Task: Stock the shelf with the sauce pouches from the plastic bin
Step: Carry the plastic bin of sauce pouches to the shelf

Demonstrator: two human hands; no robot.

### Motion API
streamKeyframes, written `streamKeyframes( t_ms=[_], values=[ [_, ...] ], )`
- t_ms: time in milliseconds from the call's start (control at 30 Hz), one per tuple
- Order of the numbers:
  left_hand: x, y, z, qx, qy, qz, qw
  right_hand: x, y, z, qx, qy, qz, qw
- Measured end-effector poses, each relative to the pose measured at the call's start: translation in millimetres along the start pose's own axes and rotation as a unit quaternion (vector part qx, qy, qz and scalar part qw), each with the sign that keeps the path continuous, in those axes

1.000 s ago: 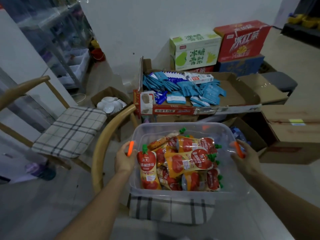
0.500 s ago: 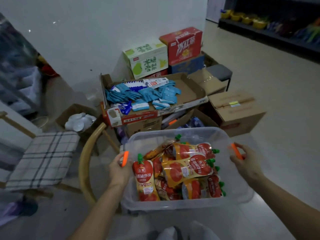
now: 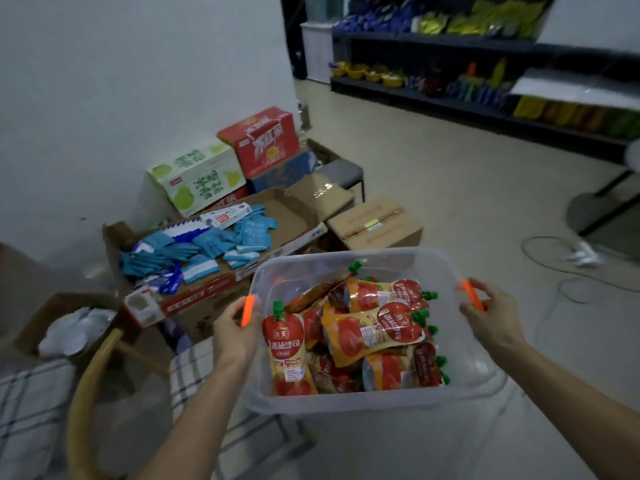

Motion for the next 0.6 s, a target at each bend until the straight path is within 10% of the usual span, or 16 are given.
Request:
streamKeyframes(
  t_ms=[600],
  values=[
    [-134, 86, 311, 0.146, 0.075, 0.034, 0.986, -77, 210, -132, -0.108, -0.009, 0.095, 0.990]
  ],
)
Point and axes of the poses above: each hand's wrist, its own y-axis towards the middle knuckle, its own z-axis out of the palm, x = y × z, the point moved 8 cm from there along y, towards the middle knuckle, and after that the axes turned 6 degrees about -z, right-handed, at the moved point
